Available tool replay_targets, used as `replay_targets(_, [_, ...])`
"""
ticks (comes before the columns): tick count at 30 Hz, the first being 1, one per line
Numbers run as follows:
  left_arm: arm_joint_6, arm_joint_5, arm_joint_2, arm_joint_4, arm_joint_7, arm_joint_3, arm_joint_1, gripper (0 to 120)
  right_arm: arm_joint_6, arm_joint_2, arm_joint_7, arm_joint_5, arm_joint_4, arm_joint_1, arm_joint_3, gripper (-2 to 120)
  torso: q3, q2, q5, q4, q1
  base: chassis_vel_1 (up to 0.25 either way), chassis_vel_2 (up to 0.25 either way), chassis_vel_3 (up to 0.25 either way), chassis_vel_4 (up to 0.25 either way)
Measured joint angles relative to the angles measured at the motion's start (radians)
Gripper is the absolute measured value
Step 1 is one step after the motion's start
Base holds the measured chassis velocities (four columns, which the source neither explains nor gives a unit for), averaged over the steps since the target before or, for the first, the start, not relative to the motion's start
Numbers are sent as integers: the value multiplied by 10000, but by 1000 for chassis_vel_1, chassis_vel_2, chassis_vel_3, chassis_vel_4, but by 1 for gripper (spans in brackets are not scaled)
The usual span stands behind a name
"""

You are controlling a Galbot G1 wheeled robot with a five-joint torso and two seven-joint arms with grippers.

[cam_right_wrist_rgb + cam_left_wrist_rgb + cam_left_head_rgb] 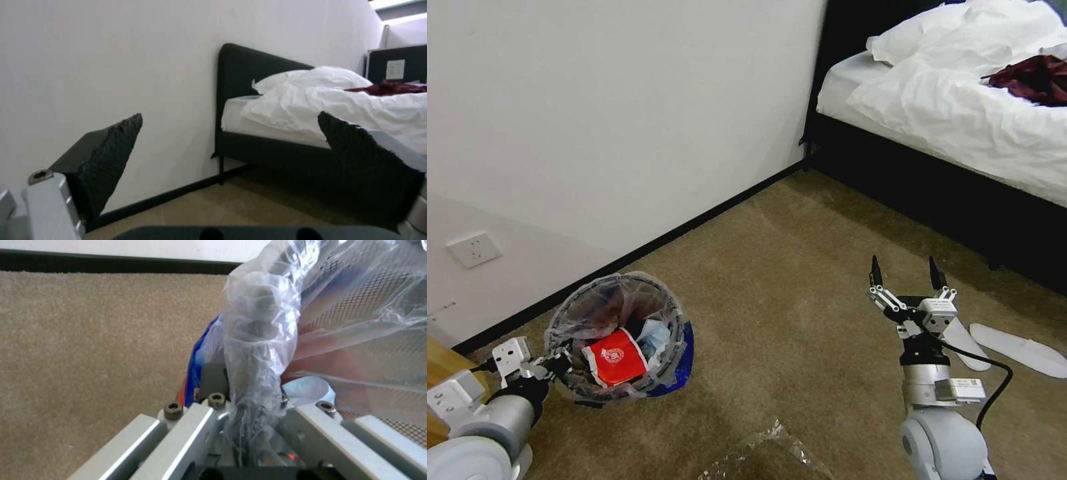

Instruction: Pick up the trash bin and place the garbage on the floor into it.

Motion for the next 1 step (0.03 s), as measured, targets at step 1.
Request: replay_targets(1, [2,-10,-9,-9,62,-10,21,1,-3,-2,0,-1,12,-12,6,100,0,1,0,0,1,0,0,0,0])
